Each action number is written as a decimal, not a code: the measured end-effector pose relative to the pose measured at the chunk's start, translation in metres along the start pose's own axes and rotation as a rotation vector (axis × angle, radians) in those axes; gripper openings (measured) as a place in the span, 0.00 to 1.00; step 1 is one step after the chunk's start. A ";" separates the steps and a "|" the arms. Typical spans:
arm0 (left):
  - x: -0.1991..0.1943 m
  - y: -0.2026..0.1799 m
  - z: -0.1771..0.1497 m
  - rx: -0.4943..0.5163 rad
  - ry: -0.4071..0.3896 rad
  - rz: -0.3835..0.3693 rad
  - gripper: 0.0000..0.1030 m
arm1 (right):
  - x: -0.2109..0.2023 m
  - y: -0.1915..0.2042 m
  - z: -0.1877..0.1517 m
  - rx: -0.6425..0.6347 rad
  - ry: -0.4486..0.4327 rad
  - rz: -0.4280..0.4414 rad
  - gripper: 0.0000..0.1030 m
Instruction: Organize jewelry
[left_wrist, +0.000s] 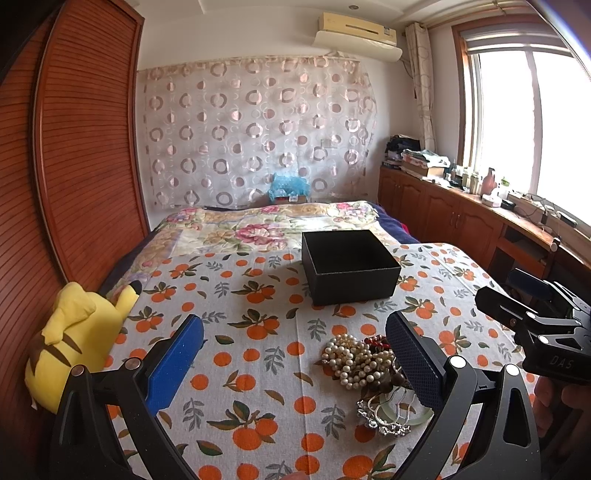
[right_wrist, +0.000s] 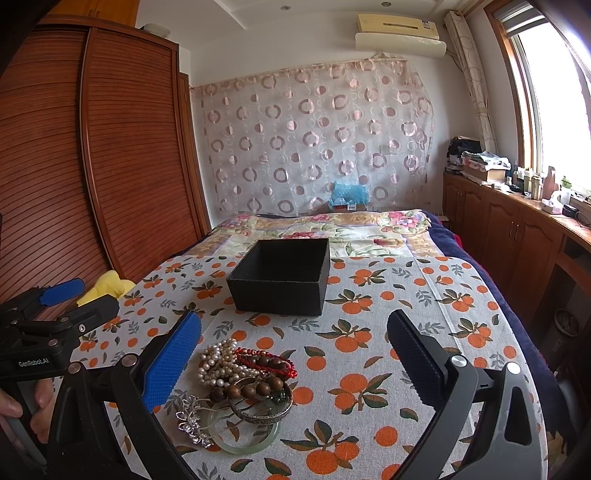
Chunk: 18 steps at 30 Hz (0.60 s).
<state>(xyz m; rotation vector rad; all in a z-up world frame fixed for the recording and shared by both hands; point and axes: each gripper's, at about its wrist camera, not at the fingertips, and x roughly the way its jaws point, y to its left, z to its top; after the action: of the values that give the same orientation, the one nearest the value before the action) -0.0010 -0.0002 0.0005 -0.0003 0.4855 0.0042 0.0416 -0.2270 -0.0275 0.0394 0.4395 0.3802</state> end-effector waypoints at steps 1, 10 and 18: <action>0.000 0.000 0.000 0.000 -0.001 0.000 0.93 | 0.000 0.000 0.000 0.000 0.000 0.000 0.98; 0.001 0.000 0.000 -0.001 0.002 -0.003 0.93 | 0.000 0.000 0.000 0.000 0.000 0.000 0.98; 0.001 0.000 0.000 0.001 0.005 -0.003 0.93 | 0.000 0.000 0.000 0.001 0.001 0.001 0.98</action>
<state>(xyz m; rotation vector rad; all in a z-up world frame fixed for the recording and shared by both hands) -0.0002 -0.0005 0.0002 -0.0004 0.4903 0.0012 0.0415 -0.2265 -0.0279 0.0399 0.4402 0.3806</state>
